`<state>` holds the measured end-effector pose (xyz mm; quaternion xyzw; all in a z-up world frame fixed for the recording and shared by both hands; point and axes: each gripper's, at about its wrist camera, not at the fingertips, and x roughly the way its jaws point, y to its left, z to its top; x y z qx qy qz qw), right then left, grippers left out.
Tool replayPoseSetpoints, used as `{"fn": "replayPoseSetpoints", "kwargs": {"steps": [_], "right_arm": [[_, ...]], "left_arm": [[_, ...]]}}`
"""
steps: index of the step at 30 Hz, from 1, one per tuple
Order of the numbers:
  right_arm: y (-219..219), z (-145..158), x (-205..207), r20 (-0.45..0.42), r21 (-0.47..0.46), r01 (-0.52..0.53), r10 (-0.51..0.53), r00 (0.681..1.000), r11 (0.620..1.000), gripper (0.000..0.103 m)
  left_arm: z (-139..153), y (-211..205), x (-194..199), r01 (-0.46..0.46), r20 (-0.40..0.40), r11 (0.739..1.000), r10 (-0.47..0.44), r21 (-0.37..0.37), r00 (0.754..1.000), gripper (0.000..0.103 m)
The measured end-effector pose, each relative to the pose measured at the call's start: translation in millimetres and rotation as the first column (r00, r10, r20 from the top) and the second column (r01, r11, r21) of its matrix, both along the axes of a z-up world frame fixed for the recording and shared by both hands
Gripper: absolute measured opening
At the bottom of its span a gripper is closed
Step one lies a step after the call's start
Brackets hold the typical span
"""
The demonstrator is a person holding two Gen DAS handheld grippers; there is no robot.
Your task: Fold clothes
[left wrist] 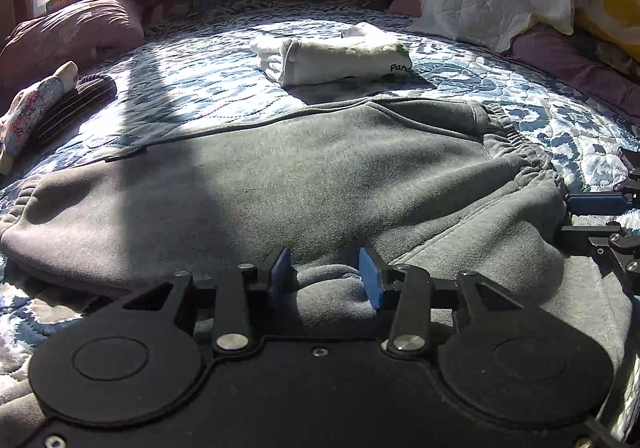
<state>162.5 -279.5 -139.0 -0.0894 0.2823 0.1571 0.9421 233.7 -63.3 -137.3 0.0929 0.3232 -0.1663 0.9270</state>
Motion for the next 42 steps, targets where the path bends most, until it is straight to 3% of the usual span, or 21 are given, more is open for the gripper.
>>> {"fn": "replayPoseSetpoints", "kwargs": {"steps": [4, 10, 13, 14, 17, 19, 22, 25, 27, 29, 31, 34, 37, 39, 42], "right_arm": [[-4.3, 2.4, -12.2, 0.000, -0.003, 0.042, -0.042, 0.999, 0.999, 0.036], [-2.1, 5.1, -27.1, 0.015, -0.016, 0.067, -0.067, 0.998, 0.998, 0.038], [-0.6, 5.3, -35.4, 0.017, -0.032, 0.072, -0.071, 0.997, 0.997, 0.038], [-0.7, 1.5, -37.5, 0.007, -0.037, 0.079, -0.079, 0.997, 0.996, 0.040], [-4.4, -0.1, -32.2, -0.005, 0.001, 0.103, -0.103, 0.995, 0.995, 0.040], [-3.3, -1.3, -37.5, 0.001, -0.019, 0.113, -0.113, 0.994, 0.993, 0.042], [1.4, -1.2, -42.8, 0.009, -0.029, 0.103, -0.102, 0.995, 0.994, 0.042], [6.4, -1.1, -47.1, 0.012, -0.040, 0.086, -0.086, 0.996, 0.995, 0.042], [9.7, -1.1, -49.9, 0.014, -0.048, 0.075, -0.075, 0.997, 0.996, 0.042], [13.1, -1.0, -52.8, 0.016, -0.055, 0.065, -0.064, 0.998, 0.996, 0.044], [16.4, -0.9, -55.6, 0.018, -0.062, 0.054, -0.053, 0.998, 0.997, 0.044], [10.9, 7.4, -61.8, 0.030, -0.014, 0.051, -0.051, 0.998, 0.999, 0.043], [5.9, 18.1, -78.6, 0.105, 0.003, 0.035, -0.035, 0.994, 0.999, 0.043], [2.3, 22.9, -88.1, 0.150, -0.011, 0.034, -0.032, 0.988, 0.999, 0.044], [0.8, 23.2, -99.3, 0.199, -0.074, 0.039, -0.023, 0.980, 0.997, 0.044]], "left_arm": [[17.2, 17.7, -22.9, -0.031, 0.063, 0.996, 0.036, -0.084, 0.997, 0.045], [49.1, 61.2, -81.9, -0.132, 0.149, 0.984, 0.150, -0.122, 0.977, 0.045], [48.7, 81.9, -108.8, -0.185, 0.129, 0.974, 0.202, -0.127, 0.971, 0.046], [45.6, 87.9, -117.3, -0.204, 0.116, 0.971, 0.218, -0.128, 0.969, 0.050], [10.8, 101.0, -117.3, -0.267, -0.003, 0.963, 0.268, -0.036, 0.964, 0.055], [3.1, 109.9, -122.8, -0.262, 0.016, 0.965, 0.263, -0.022, 0.965, 0.056], [31.5, 129.1, -144.8, -0.344, 0.133, 0.936, 0.352, -0.074, 0.927, 0.055], [33.9, 149.2, -155.6, -0.393, 0.130, 0.913, 0.405, -0.112, 0.905, 0.055], [18.3, 154.3, -150.0, -0.415, 0.054, 0.908, 0.417, -0.054, 0.907, 0.057], [2.0, 155.6, -146.2, -0.387, 0.019, 0.922, 0.387, -0.007, 0.922, 0.061], [10.4, 156.9, -148.7, -0.381, 0.008, 0.924, 0.381, -0.020, 0.925, 0.061], [31.1, 165.4, -159.8, -0.390, 0.039, 0.916, 0.395, -0.093, 0.918, 0.061], [48.0, 174.7, -170.5, -0.368, 0.065, 0.923, 0.377, -0.114, 0.924, 0.061], [56.0, 174.4, -177.9, -0.346, 0.095, 0.934, 0.353, -0.088, 0.931, 0.063], [58.6, 174.2, -194.2, -0.304, 0.175, 0.953, 0.298, 0.006, 0.938, 0.065]]}}
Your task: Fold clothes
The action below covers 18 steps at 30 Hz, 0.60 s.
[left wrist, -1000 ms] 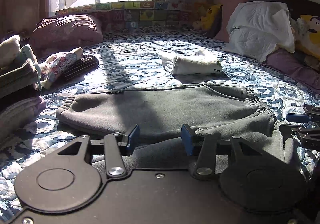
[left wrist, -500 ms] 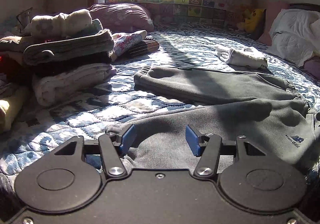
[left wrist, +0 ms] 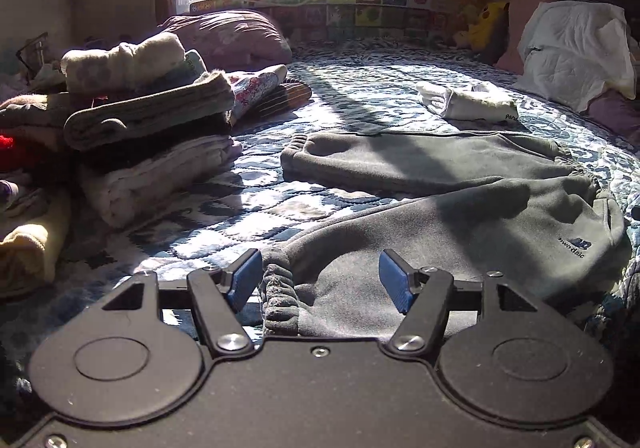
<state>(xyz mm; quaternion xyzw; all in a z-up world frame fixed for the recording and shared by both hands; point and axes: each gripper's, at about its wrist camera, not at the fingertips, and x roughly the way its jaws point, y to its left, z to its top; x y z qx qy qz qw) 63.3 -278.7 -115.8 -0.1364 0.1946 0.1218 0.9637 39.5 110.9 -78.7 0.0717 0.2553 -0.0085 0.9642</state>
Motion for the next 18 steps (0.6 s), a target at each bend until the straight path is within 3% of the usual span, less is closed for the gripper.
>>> {"fn": "replayPoseSetpoints", "kwargs": {"steps": [2, 5, 8, 11, 14, 17, 18], "right_arm": [[2.0, -5.5, -1.9, 0.010, -0.058, -0.009, 0.010, 1.000, 0.998, 0.046], [5.1, -13.9, -4.7, 0.025, -0.145, -0.022, 0.026, 0.999, 0.989, 0.046], [8.2, -22.2, -7.5, 0.038, -0.232, -0.033, 0.043, 0.998, 0.972, 0.046], [11.3, -30.5, -10.4, 0.050, -0.316, -0.043, 0.061, 0.997, 0.948, 0.048], [14.3, -38.8, -13.2, 0.059, -0.398, -0.050, 0.081, 0.995, 0.916, 0.054], [16.6, -46.3, -13.8, 0.072, -0.474, -0.054, 0.100, 0.992, 0.879, 0.068], [19.9, -47.5, -9.4, 0.080, -0.486, -0.054, 0.106, 0.991, 0.872, 0.068]], "left_arm": [[-2.0, -1.2, -12.9, 0.033, 0.030, 0.993, -0.037, 0.109, 0.999, 0.065], [-14.9, -5.9, -28.9, 0.106, 0.031, 0.954, -0.119, 0.279, 0.992, 0.065], [-36.4, -12.3, -37.4, 0.181, -0.010, 0.881, -0.197, 0.437, 0.980, 0.065], [-58.4, -20.2, -41.6, 0.233, -0.060, 0.782, -0.244, 0.578, 0.968, 0.065], [-75.2, -26.1, -41.3, 0.262, -0.086, 0.703, -0.275, 0.661, 0.957, 0.064], [-88.5, -29.6, -36.4, 0.257, -0.080, 0.643, -0.291, 0.721, 0.953, 0.064], [-91.3, -29.9, -35.1, 0.256, -0.079, 0.630, -0.295, 0.734, 0.952, 0.064]]}}
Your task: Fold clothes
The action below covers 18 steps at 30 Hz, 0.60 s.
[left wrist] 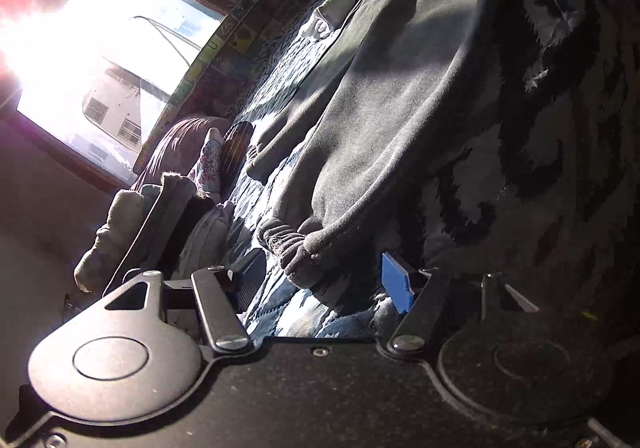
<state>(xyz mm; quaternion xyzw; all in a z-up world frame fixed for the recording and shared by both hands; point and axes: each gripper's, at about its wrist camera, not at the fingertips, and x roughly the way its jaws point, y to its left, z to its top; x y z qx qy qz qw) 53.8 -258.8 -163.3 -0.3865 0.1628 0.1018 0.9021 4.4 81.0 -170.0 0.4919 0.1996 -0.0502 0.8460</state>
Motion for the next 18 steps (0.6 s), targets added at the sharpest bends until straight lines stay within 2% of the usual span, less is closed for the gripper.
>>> {"fn": "replayPoseSetpoints", "kwargs": {"steps": [2, 6, 10, 18], "right_arm": [[4.6, -1.4, 4.5, 0.014, -0.018, -0.014, 0.014, 1.000, 1.000, 0.067], [5.7, -5.7, 9.1, 0.043, -0.083, -0.064, 0.068, 0.997, 0.994, 0.066], [8.4, -12.1, 4.8, 0.078, -0.189, -0.160, 0.178, 0.981, 0.969, 0.063], [-9.4, -4.4, 11.0, 0.052, -0.205, -0.221, 0.236, 0.970, 0.954, 0.062]], "left_arm": [[-1.8, 0.3, 2.8, 0.004, 0.017, 1.000, -0.004, 0.012, 1.000, 0.063], [-2.7, -0.3, 7.1, 0.004, 0.041, 1.000, -0.004, 0.019, 0.999, 0.054], [-5.4, -1.0, 8.4, 0.020, 0.054, 0.999, -0.022, 0.037, 0.998, 0.047], [-6.5, 0.8, 14.3, 0.033, 0.057, 0.998, -0.035, 0.044, 0.998, 0.043]]}}
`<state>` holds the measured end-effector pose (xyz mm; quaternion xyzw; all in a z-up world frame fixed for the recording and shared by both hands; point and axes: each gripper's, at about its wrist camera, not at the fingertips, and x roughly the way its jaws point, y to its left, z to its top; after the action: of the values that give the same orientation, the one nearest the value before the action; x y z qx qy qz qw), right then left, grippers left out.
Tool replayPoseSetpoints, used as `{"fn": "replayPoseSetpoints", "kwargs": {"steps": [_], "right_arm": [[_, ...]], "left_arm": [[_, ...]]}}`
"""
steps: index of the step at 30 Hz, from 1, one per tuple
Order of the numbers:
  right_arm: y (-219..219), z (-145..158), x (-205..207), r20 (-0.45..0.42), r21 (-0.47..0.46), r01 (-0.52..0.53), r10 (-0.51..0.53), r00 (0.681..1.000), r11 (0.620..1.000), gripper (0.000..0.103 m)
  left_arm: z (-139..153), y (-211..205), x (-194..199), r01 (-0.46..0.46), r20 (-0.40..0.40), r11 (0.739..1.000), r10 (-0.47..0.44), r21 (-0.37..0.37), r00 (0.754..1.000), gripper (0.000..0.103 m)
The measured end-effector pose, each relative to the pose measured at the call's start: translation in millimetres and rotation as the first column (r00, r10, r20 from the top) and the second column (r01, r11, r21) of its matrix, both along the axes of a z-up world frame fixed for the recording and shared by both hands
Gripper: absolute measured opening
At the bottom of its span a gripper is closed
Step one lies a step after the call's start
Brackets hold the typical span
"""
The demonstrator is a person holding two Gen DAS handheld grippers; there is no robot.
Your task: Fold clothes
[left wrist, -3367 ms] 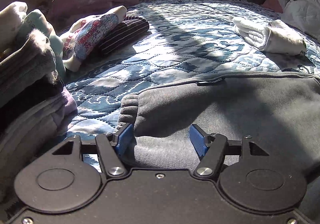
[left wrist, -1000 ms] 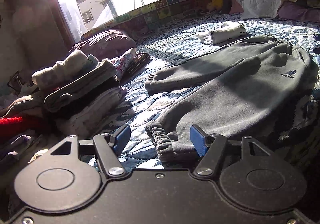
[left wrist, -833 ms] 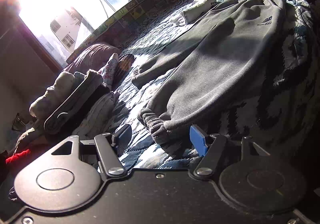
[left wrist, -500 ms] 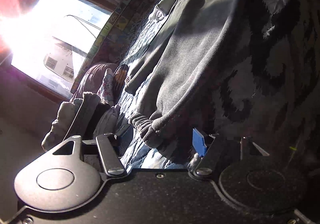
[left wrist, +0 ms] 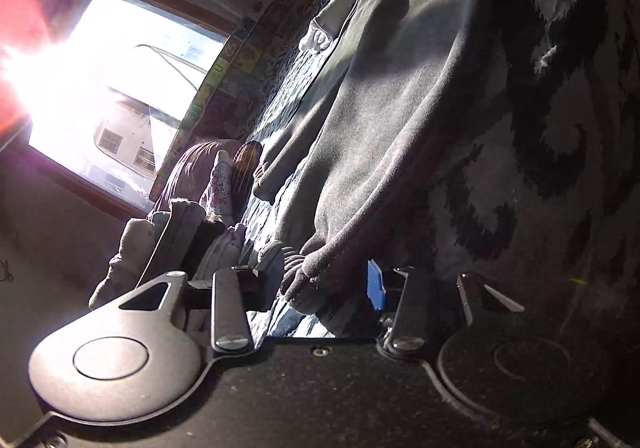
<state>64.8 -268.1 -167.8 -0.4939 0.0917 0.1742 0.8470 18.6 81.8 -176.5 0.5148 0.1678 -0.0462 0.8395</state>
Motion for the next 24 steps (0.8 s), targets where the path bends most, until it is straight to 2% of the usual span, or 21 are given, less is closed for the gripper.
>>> {"fn": "replayPoseSetpoints", "kwargs": {"steps": [4, 7, 9, 13, 15, 18, 19, 21, 24], "right_arm": [[-8.7, 4.9, 4.0, -0.017, -0.017, -0.020, 0.020, 1.000, 1.000, 0.067], [-4.2, 10.4, 17.3, -0.048, -0.070, 0.022, -0.025, 0.999, 0.997, 0.066], [-3.5, 8.8, 19.1, -0.037, -0.116, 0.003, -0.008, 0.999, 0.993, 0.063], [0.9, 0.7, 13.2, -0.003, -0.223, -0.089, 0.091, 0.996, 0.971, 0.042], [6.0, -4.6, 12.7, 0.012, -0.258, -0.125, 0.132, 0.991, 0.958, 0.039], [8.7, -5.9, 15.4, 0.005, -0.238, -0.142, 0.147, 0.989, 0.961, 0.034], [7.7, -5.5, 15.6, -0.017, -0.226, -0.145, 0.145, 0.989, 0.963, 0.024], [7.8, -2.7, 15.9, -0.045, -0.190, -0.135, 0.129, 0.991, 0.972, 0.020], [5.2, 9.0, 18.4, -0.052, -0.094, -0.089, 0.085, 0.995, 0.992, 0.016]], "left_arm": [[-0.2, 1.5, 3.5, -0.003, 0.004, 1.000, 0.003, -0.001, 1.000, 0.043], [-0.8, 2.0, 5.3, -0.008, 0.009, 1.000, 0.008, -0.003, 1.000, 0.044], [-1.3, 2.3, 6.6, -0.011, 0.012, 1.000, 0.011, -0.004, 1.000, 0.044], [-1.6, 3.2, 8.5, -0.015, 0.019, 1.000, 0.015, -0.012, 1.000, 0.044], [-0.9, 3.4, 8.3, -0.017, 0.022, 1.000, 0.017, -0.023, 1.000, 0.044], [0.3, 3.8, 7.4, -0.015, 0.024, 0.999, 0.016, -0.041, 1.000, 0.044], [0.6, 3.9, 6.8, -0.015, 0.025, 0.999, 0.016, -0.048, 1.000, 0.042], [3.5, 4.6, 7.0, -0.009, 0.022, 0.997, 0.011, -0.071, 1.000, 0.031], [12.9, 7.2, 10.3, -0.020, 0.019, 0.991, 0.023, -0.135, 1.000, 0.025]]}}
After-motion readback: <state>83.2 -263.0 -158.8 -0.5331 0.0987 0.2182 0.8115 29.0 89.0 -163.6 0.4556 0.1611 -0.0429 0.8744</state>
